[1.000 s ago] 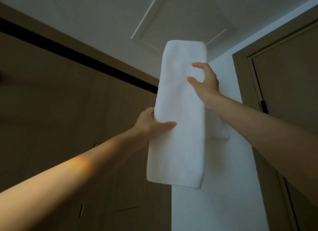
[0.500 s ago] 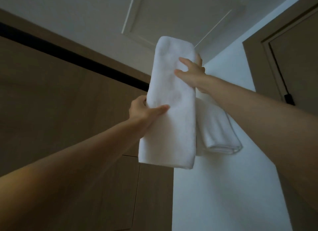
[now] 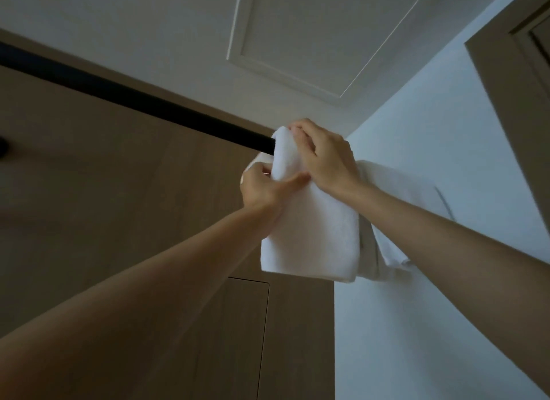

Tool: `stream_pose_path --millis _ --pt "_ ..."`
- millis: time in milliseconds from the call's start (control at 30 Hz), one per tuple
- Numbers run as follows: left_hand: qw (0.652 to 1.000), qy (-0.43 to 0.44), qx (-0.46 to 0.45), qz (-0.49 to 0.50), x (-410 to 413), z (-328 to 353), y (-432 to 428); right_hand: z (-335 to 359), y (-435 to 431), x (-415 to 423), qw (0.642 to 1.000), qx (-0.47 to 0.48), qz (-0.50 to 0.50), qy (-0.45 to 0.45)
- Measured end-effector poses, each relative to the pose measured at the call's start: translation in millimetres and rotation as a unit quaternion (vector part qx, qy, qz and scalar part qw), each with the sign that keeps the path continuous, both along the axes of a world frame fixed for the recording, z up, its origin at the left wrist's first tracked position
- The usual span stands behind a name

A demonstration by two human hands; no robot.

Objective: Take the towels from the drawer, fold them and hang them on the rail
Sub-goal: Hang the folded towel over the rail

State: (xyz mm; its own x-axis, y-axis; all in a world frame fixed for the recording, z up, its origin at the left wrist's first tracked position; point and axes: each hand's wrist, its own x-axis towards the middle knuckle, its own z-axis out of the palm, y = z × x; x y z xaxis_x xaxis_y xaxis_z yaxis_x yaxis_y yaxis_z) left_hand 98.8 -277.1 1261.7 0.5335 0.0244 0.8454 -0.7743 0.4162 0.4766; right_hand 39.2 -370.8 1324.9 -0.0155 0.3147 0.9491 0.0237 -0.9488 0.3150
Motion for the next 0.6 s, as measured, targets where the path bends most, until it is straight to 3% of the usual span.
stream_pose_path --millis 100,233,300,400,467,600 --pt "0.999 -0.044 0.007 0.013 9.0 -10.3 -0.7 -7.8 0.0 2.9 0.999 -0.017 -0.048 0.013" --pt "0.986 -0.096 -0.057 0.125 36.8 -19.3 9.2 -8.3 1.6 7.2 0.998 -0.022 -0.066 -0.002" --pt "0.994 -0.081 -0.022 0.071 47.1 -16.6 18.4 -8.1 1.5 8.4 0.998 -0.018 -0.068 -0.007" --pt "0.989 -0.099 0.100 -0.042 50.6 -12.9 28.4 -8.4 2.1 8.3 0.997 -0.018 -0.069 0.002" --pt "0.980 -0.129 0.145 -0.039 51.2 -14.3 31.0 -8.4 2.5 6.2 0.997 -0.012 -0.075 0.013" --pt "0.979 -0.139 0.146 -0.024 53.9 -25.4 37.5 -17.7 1.5 0.5 0.993 -0.009 -0.106 0.054"
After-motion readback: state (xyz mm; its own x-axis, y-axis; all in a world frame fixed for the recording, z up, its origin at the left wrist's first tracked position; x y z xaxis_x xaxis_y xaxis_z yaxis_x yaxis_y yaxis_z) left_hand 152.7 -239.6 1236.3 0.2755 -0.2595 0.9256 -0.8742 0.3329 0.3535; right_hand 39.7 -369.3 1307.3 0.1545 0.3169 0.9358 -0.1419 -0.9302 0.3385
